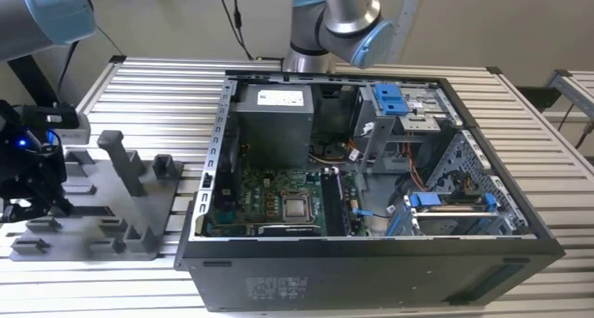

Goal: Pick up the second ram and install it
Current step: 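Pick up the second ram and move it above second insertion slot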

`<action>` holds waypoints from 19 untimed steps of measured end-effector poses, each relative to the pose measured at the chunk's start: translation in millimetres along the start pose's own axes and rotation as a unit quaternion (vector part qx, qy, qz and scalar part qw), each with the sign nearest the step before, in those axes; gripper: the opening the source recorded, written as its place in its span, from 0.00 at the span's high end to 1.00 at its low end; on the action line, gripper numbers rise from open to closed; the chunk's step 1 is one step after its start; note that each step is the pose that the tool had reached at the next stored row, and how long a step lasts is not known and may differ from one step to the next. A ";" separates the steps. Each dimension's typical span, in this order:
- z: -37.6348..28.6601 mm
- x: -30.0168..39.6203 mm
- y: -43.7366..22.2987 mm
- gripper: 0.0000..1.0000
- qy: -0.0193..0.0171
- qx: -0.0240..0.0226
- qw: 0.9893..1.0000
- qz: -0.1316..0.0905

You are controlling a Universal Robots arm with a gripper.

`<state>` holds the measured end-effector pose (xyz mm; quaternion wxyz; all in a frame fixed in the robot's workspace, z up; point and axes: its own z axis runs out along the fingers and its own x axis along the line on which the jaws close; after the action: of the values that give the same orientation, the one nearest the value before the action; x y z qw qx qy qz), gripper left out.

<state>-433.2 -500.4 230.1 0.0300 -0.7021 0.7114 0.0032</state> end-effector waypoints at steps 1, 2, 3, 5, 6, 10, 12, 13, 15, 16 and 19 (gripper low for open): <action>-1.2 -0.1 -0.3 0.86 0.000 0.000 1.000 0.000; -2.3 -0.1 -0.7 0.86 0.000 0.000 1.000 0.000; -3.1 0.0 -1.0 0.86 -0.001 0.000 1.000 0.000; -4.2 0.2 -1.5 0.86 -0.004 0.000 1.000 0.001; -4.5 0.3 -1.5 0.86 -0.006 0.000 1.000 0.001; -4.9 0.4 -1.6 0.86 -0.015 0.000 1.000 0.008; -5.8 0.3 -1.8 0.86 -0.016 0.000 1.000 0.009; -6.7 0.3 -2.2 0.86 -0.016 -0.001 1.000 0.009; -10.1 0.2 -3.0 0.86 -0.016 -0.002 1.000 0.010; -11.8 0.1 -3.3 0.86 -0.016 -0.003 1.000 0.010; -15.6 -0.1 -3.8 0.86 -0.020 -0.003 1.000 0.010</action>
<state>-430.1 -501.2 245.8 0.0424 -0.6947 0.7178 0.0197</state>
